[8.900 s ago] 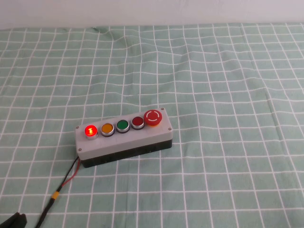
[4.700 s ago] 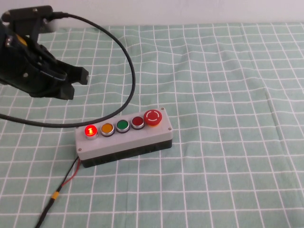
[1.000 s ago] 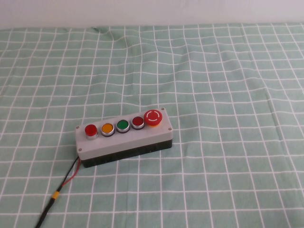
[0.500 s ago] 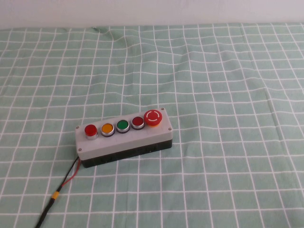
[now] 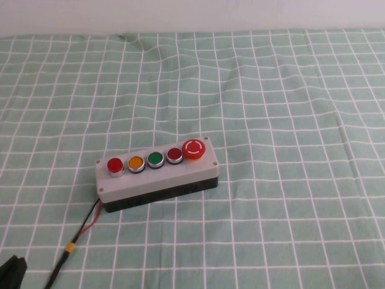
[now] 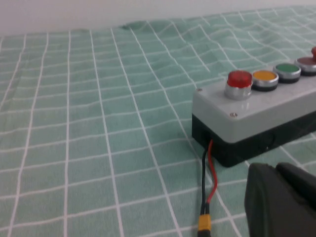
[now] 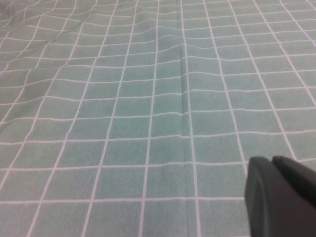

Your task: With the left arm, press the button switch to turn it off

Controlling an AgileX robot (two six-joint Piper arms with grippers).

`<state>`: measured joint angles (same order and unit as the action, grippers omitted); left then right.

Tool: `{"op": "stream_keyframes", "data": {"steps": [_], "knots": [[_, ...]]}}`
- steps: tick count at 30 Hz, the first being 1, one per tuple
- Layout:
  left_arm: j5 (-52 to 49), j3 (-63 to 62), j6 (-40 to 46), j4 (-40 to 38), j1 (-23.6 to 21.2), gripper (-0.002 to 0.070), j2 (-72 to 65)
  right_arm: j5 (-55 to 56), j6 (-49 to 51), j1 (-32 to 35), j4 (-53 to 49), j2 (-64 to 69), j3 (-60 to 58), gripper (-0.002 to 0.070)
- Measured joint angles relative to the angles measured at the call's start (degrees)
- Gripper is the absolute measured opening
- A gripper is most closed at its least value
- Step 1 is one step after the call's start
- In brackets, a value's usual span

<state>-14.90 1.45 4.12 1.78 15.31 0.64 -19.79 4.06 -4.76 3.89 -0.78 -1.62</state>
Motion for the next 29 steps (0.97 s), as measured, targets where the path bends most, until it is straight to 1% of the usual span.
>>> {"op": "stream_keyframes", "data": {"steps": [7, 29], "knots": [[-7.3, 0.0, 0.6, -0.1, 0.0, -0.0003, 0.0, 0.0, 0.0, 0.0, 0.0, 0.0, 0.0, -0.0016], [-7.4, 0.0, 1.3, -0.1, 0.0, -0.0003, 0.0, 0.0, 0.0, 0.0, 0.0, 0.0, 0.0, -0.0016]]}}
